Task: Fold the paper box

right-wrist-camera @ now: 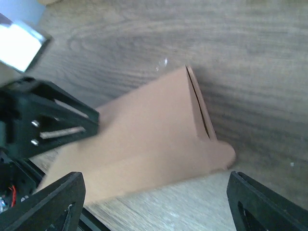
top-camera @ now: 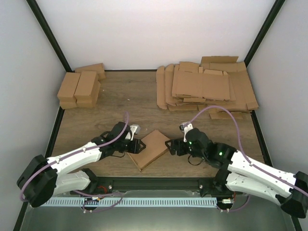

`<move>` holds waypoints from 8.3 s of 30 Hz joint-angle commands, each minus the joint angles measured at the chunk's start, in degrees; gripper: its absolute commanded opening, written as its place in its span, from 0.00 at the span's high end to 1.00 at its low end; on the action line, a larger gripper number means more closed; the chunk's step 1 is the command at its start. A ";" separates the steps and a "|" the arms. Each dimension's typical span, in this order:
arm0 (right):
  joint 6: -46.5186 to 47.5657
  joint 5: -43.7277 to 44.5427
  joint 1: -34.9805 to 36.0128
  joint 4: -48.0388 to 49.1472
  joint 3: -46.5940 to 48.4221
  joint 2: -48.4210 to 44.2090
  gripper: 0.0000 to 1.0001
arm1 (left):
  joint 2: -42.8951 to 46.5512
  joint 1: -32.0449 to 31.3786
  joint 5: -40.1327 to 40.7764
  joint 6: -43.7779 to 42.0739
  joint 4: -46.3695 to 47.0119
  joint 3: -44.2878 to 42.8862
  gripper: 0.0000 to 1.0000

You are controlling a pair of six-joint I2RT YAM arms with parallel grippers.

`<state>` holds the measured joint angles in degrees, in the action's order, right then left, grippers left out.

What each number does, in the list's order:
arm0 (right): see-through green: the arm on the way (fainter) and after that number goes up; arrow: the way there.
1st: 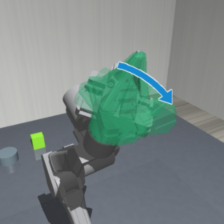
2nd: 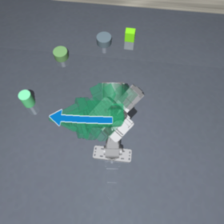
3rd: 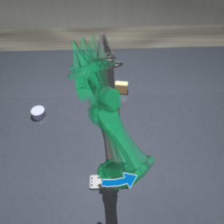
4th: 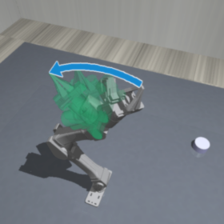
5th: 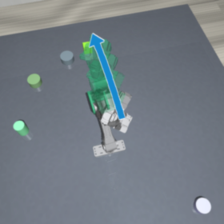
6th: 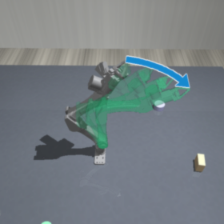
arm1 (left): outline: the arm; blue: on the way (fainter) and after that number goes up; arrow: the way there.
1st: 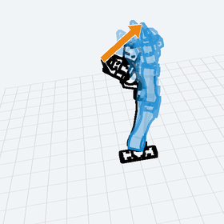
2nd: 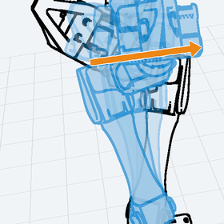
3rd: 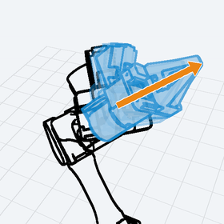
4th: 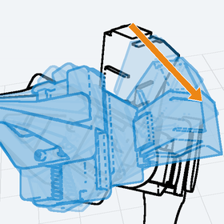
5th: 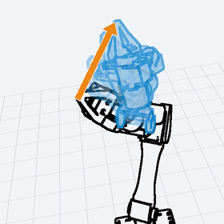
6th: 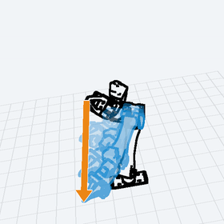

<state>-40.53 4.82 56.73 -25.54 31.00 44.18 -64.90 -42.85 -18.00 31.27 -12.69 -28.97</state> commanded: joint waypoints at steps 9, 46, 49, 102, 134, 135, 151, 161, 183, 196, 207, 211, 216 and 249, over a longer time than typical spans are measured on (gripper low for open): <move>11.48 -9.78 -10.82 0.98 11.39 19.51 0.41 | -4.57 -3.92 6.27 -0.51 0.79 -0.16 0.70; 16.53 -19.35 -25.96 6.24 7.56 28.84 0.49 | -19.12 -3.39 17.45 -4.38 -2.06 -20.99 0.33; 16.57 -21.36 -25.92 6.57 6.88 28.82 0.53 | -13.07 -3.72 16.09 3.07 -5.64 -17.74 0.30; 6.65 -29.46 -25.97 9.85 -1.47 27.51 0.84 | 6.68 -6.66 1.60 37.78 23.90 16.68 0.78; 3.07 -17.98 -25.97 10.75 -1.83 23.01 0.79 | -9.12 2.31 -3.43 27.47 23.29 5.63 0.51; 3.16 -17.89 -25.97 10.69 -1.75 22.83 0.79 | -8.88 2.33 -3.02 27.71 23.55 5.86 0.52; 4.54 -18.00 -25.97 9.71 -1.03 24.50 0.80 | -14.43 2.28 -4.91 24.26 22.21 2.52 0.77; 7.50 -12.36 -25.97 2.71 3.92 21.36 0.63 | -6.57 2.26 3.79 17.52 5.62 -0.97 0.45; 5.86 -17.35 -25.97 11.11 -3.84 26.05 0.73 | -18.68 2.27 1.08 12.64 12.43 -2.00 0.71; 4.68 -20.48 -25.97 14.70 -2.44 28.06 0.69 | -23.02 5.04 1.87 7.42 11.30 -8.07 0.72; 6.40 -12.64 -25.97 8.79 1.74 24.96 0.47 | -20.19 7.69 4.39 3.95 9.13 -8.82 0.48; 7.65 -9.82 -25.95 6.15 3.91 22.76 0.43 | -14.27 7.69 3.54 4.11 7.32 -5.39 0.43; 8.02 -11.79 -25.97 4.90 5.70 25.13 0.44 | -12.68 7.69 -1.87 5.27 7.93 -2.89 0.48; 38.22 -34.57 -27.46 8.51 30.72 57.92 0.44 | 6.52 7.58 1.74 6.13 4.39 4.84 0.46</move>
<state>-5.41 -20.56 29.41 -17.65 60.38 101.10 -59.81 -35.24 -16.84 37.47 -7.64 -24.23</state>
